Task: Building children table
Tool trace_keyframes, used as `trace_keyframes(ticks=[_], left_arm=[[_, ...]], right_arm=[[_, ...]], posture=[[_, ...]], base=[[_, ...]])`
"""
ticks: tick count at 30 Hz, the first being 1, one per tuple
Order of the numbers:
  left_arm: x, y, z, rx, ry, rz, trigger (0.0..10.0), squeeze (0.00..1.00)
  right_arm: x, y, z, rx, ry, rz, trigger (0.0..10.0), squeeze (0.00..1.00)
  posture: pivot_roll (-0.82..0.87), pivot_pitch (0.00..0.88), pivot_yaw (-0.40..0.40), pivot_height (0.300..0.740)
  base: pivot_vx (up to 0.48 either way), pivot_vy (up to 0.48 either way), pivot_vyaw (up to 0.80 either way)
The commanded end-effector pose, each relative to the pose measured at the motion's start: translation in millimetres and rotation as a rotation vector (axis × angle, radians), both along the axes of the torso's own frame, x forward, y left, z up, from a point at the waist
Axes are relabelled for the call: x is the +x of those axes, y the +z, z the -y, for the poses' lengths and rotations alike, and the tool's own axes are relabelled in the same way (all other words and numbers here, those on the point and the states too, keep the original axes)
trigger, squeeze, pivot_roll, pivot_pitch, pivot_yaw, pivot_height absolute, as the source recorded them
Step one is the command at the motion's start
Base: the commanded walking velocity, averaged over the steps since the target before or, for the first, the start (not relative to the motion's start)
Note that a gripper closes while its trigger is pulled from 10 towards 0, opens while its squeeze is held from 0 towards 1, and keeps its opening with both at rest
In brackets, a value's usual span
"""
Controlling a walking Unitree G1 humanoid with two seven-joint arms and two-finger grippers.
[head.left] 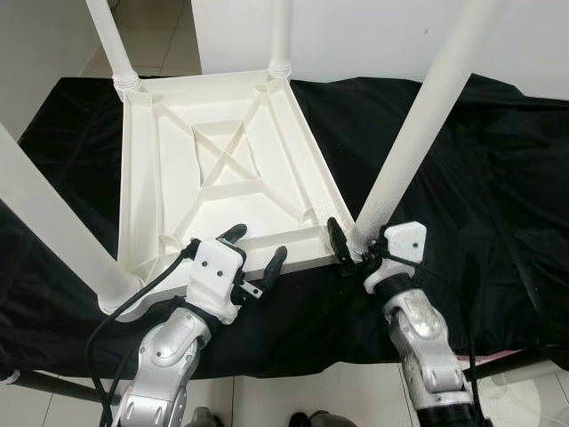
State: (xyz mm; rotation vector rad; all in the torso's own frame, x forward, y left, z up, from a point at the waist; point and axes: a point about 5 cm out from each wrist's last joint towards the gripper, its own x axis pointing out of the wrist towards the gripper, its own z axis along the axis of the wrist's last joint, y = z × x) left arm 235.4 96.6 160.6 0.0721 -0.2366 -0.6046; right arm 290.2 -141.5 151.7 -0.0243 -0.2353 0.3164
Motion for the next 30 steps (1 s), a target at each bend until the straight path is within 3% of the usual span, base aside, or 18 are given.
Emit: trace_keyframes(ticks=[1,7,10,18,20,21,23,30], left_arm=[[-9.2,-6,7.8,0.002,-0.106,-0.049,10.0,0.0],[-12.9,-7,10.7,0.003,-0.132,-0.06,10.0,0.0],[-12.2,-7,7.1,-0.002,-0.124,-0.067,10.0,0.0],[-9.7,-7,2.8,0.005,-0.115,-0.065,10.0,0.0],[-7.2,-8,-0.9,0.015,-0.109,-0.068,10.0,0.0],[-7.2,-8,-0.9,0.015,-0.109,-0.068,10.0,0.0],[-4.7,-8,-3.0,0.026,-0.101,-0.069,10.0,0.0],[-2.9,-9,-3.7,0.029,-0.095,-0.073,10.0,0.0]], right_arm=[[4.3,-7,1.1,-0.019,0.066,-0.053,10.0,0.0],[4.0,-7,-1.8,-0.043,0.138,-0.064,10.0,0.0],[-5.8,-12,-6.4,-0.058,0.215,-0.092,10.0,0.0],[-14.6,-17,-13.0,-0.044,0.248,-0.114,10.0,0.0],[-19.6,-19,-32.5,-0.012,0.282,-0.119,10.0,0.0],[-19.6,-19,-32.5,-0.012,0.282,-0.119,10.0,0.0],[-23.0,-21,-48.2,0.03,0.297,-0.127,10.0,0.0],[-27.3,-25,-55.9,0.072,0.294,-0.146,10.0,0.0]], posture=[[-0.03,0.146,-0.019,0.74],[-0.03,0.145,-0.022,0.74],[-0.02,0.146,-0.034,0.74],[-0.02,0.147,-0.035,0.74],[-0.03,0.147,-0.032,0.74],[-0.03,0.147,-0.032,0.74],[-0.03,0.142,-0.034,0.74],[-0.04,0.139,-0.033,0.74]], base=[[0.0,0.0,0.0],[0.0,0.0,0.0],[0.0,0.0,0.0],[0.0,0.0,0.0],[0.0,0.0,0.0],[0.0,0.0,0.0],[0.0,0.0,0.0],[0.0,0.0,0.0]])
